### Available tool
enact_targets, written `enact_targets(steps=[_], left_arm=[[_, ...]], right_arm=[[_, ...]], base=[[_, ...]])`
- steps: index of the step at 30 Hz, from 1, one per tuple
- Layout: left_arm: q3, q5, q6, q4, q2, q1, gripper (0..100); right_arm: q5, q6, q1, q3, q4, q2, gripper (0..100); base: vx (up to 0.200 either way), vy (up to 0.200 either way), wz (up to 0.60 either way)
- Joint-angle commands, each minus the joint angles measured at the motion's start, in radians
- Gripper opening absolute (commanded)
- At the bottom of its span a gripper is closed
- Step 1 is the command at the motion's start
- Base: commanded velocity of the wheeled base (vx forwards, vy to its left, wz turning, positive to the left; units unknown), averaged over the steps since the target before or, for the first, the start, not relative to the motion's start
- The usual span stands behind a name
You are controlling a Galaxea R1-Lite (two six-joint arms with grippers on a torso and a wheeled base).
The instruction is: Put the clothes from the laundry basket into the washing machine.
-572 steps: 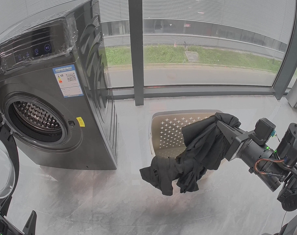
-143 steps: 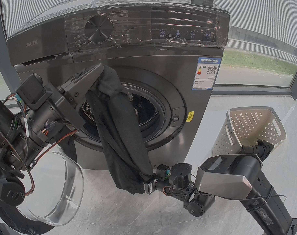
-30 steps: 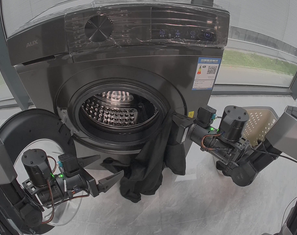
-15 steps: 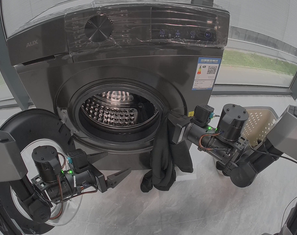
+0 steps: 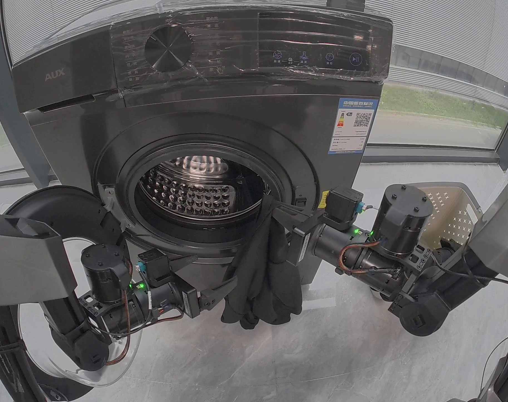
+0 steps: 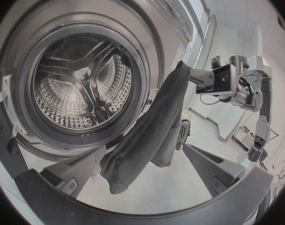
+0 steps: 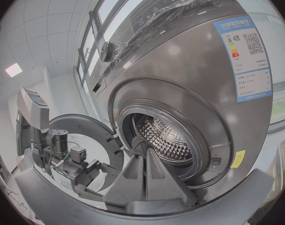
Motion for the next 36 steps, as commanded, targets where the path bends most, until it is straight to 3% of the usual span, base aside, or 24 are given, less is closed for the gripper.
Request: enact_targets(steps=[1,12,20,29,36], left_arm=[[-0.029,0.001,-0.001,-0.001,0.043,0.006,100],[-0.148,0.044,0.012,0.002,0.138,-0.005,100],[-0.225,0.044,0.012,0.002,0.192,-0.005,100],[-0.225,0.033,0.012,0.002,0.211,-0.071,100],[-0.259,0.042,0.014,0.001,0.273,-0.059,100]], right_arm=[[0.003,0.0,0.006,0.023,-0.005,-0.026,0],[0.005,0.002,0.04,0.011,0.0,-0.027,0],[0.003,0.003,0.062,0.011,0.003,-0.027,0],[0.003,0.005,0.054,-0.016,0.003,-0.024,0],[0.003,0.005,0.058,-0.009,0.001,-0.027,0]], base=[[0.0,0.0,0.0],[0.0,0.0,0.0],[0.0,0.0,0.0],[0.0,0.0,0.0],[0.0,0.0,0.0]])
